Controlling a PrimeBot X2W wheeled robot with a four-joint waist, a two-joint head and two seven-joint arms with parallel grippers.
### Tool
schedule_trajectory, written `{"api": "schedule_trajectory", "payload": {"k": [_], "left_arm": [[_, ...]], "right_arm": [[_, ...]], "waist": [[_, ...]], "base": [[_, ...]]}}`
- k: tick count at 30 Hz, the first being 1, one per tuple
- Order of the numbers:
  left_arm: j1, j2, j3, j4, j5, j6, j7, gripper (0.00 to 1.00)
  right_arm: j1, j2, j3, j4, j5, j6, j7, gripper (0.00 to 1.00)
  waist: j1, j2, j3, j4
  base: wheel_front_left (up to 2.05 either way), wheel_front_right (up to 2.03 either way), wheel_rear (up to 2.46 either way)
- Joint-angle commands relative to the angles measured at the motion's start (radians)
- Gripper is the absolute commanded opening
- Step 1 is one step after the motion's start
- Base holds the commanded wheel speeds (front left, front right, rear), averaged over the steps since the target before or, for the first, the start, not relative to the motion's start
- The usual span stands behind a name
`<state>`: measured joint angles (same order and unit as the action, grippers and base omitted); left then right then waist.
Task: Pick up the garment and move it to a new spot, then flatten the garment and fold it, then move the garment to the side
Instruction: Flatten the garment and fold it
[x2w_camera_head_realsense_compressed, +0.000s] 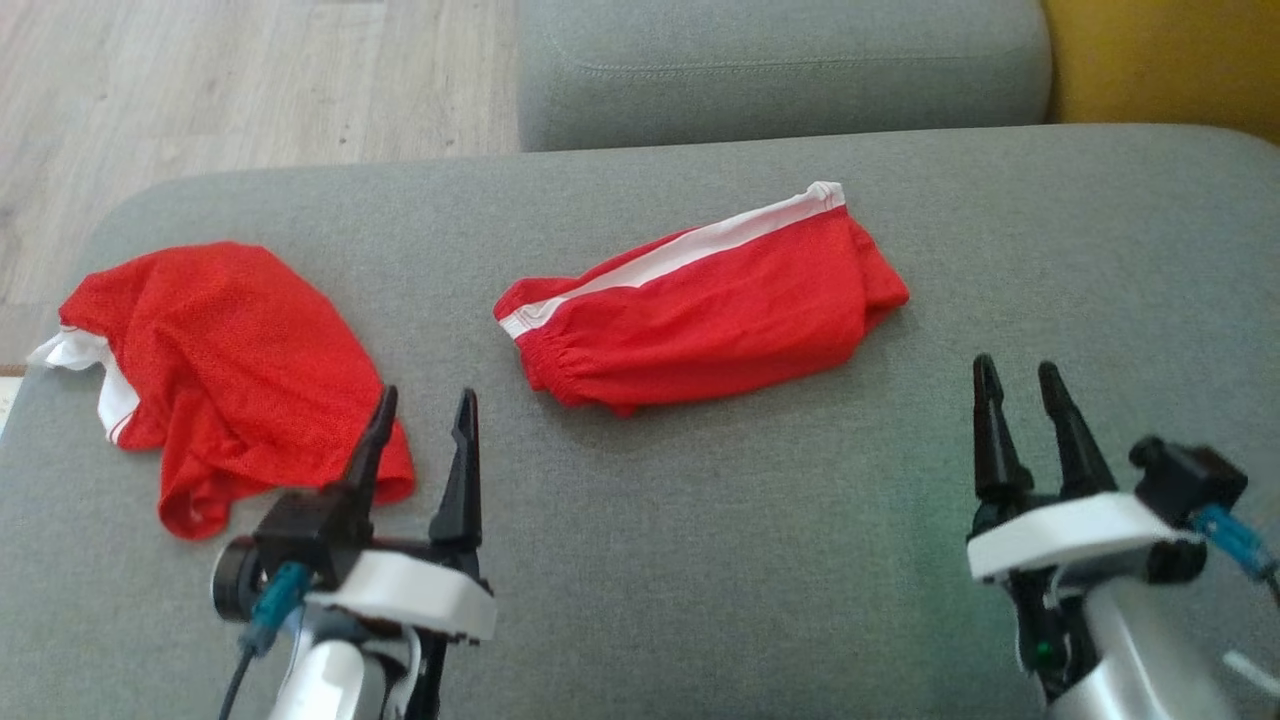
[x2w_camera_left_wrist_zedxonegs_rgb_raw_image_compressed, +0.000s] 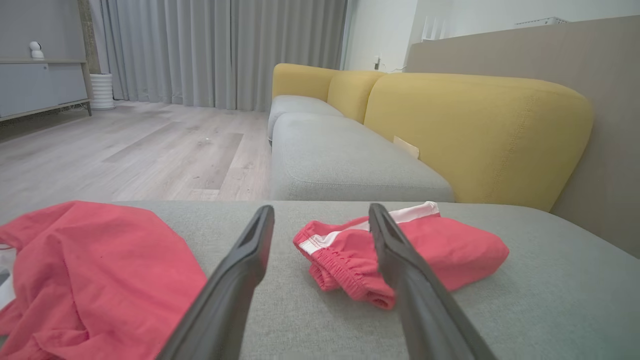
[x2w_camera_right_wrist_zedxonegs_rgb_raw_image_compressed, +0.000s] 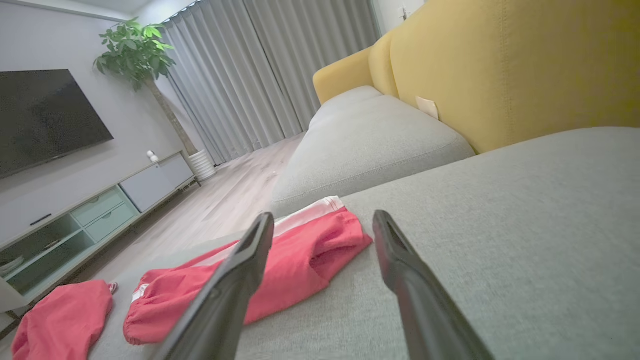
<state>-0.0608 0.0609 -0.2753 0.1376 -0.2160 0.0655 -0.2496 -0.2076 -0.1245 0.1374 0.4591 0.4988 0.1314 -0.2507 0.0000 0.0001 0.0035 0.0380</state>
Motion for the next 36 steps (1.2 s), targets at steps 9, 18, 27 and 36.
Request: {"api": "schedule_trajectory", "payload": {"k": [9,18,27,36], "left_arm": [[0.031,-0.010,0.062,-0.059,0.026,-0.024,-0.012,1.00],[-0.007,-0.010,0.030,-0.060,0.009,-0.028,-0.012,1.00],[-0.062,-0.011,-0.019,-0.047,-0.021,-0.022,-0.012,1.00],[-0.093,-0.011,-0.076,-0.023,-0.035,-0.021,-0.012,1.00]], "right_arm": [[0.078,0.068,-0.036,-0.112,-0.108,-0.001,-0.011,1.00],[0.044,0.074,-0.070,-0.098,-0.049,-0.001,0.030,1.00],[-0.119,0.074,-0.134,0.034,0.193,-0.001,0.181,1.00],[-0.341,0.074,-0.279,0.311,0.420,-0.001,0.295,1.00]], "waist": [[0.0000,-0.0001,0.002,-0.007],[0.0000,-0.0001,0.054,0.027],[0.0000,-0.0001,0.155,0.121],[0.0000,-0.0001,0.224,0.224]], "base": [[0.00,0.00,0.00],[0.00,0.00,0.00],[0.00,0.00,0.00],[0.00,0.00,0.00]]}}
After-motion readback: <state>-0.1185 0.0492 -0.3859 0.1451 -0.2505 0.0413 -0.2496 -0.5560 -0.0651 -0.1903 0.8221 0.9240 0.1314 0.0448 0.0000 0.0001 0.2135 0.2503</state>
